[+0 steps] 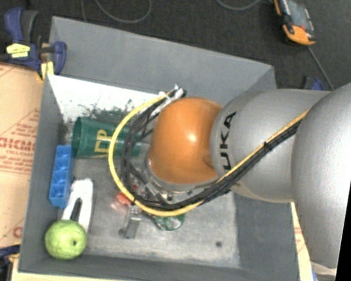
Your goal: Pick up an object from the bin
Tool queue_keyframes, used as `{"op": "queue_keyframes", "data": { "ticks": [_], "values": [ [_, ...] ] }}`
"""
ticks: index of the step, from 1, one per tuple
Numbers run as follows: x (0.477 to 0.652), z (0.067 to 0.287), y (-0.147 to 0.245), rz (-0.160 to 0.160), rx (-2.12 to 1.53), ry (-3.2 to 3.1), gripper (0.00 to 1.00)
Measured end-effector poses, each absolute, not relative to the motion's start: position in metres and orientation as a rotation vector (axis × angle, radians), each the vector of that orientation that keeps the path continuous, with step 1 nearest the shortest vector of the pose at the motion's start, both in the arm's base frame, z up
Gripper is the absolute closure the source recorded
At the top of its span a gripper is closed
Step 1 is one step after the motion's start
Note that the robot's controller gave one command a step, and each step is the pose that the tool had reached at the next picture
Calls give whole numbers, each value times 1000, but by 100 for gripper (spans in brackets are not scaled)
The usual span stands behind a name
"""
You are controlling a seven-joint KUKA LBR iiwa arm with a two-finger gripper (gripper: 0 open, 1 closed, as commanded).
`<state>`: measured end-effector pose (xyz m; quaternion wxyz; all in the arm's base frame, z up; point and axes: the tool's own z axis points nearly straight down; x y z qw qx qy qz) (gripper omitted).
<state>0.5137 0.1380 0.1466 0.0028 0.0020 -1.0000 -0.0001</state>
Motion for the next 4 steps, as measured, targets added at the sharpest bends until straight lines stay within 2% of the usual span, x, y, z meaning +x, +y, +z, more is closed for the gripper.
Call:
{"op": "queue_keyframes", "data": {
  "ticks": [1,2,3,4],
  "values": [
    [516,151,137,-2,1,-3144,0],
    [544,122,105,-2,0,-3148,0],
    [567,92,119,-8,228,-3152,100],
    [567,92,119,-9,226,-3152,100]
  ]
}}
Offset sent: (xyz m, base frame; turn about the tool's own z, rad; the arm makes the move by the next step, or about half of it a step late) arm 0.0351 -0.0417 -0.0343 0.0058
